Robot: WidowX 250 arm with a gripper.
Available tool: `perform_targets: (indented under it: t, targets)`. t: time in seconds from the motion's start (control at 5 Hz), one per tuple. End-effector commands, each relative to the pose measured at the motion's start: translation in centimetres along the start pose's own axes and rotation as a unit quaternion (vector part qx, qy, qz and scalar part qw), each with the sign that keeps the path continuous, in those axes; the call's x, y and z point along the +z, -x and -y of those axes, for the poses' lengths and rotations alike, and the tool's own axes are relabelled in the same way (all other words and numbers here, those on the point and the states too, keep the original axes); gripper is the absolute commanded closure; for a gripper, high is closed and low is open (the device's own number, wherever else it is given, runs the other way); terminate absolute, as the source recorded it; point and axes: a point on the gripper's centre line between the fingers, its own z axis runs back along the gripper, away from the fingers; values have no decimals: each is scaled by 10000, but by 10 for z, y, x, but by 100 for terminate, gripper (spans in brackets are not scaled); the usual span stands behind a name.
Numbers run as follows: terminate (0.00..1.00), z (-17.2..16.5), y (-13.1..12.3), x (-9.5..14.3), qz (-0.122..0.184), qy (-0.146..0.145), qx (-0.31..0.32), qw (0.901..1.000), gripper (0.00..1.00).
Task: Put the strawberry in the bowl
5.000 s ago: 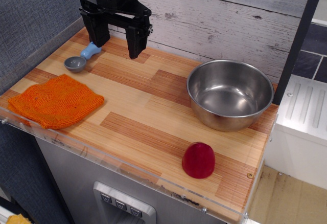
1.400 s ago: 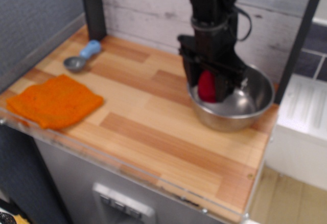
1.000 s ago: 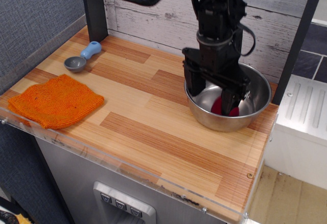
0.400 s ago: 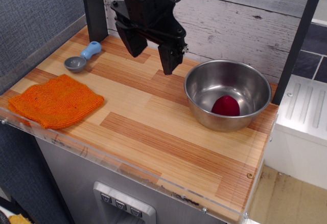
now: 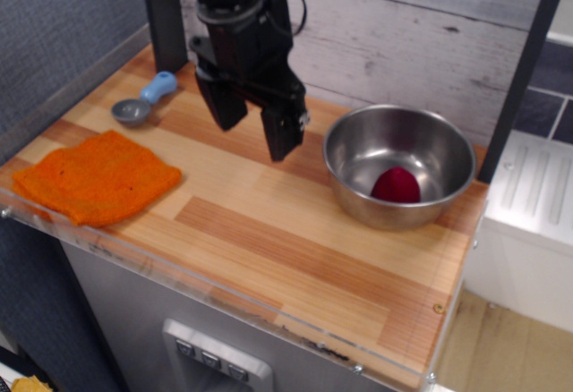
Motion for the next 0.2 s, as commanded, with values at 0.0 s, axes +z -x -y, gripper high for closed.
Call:
perform_targets:
  t: [0.0]
  targets:
    - [100, -4, -4, 16, 56, -312, 42, 9995, 0]
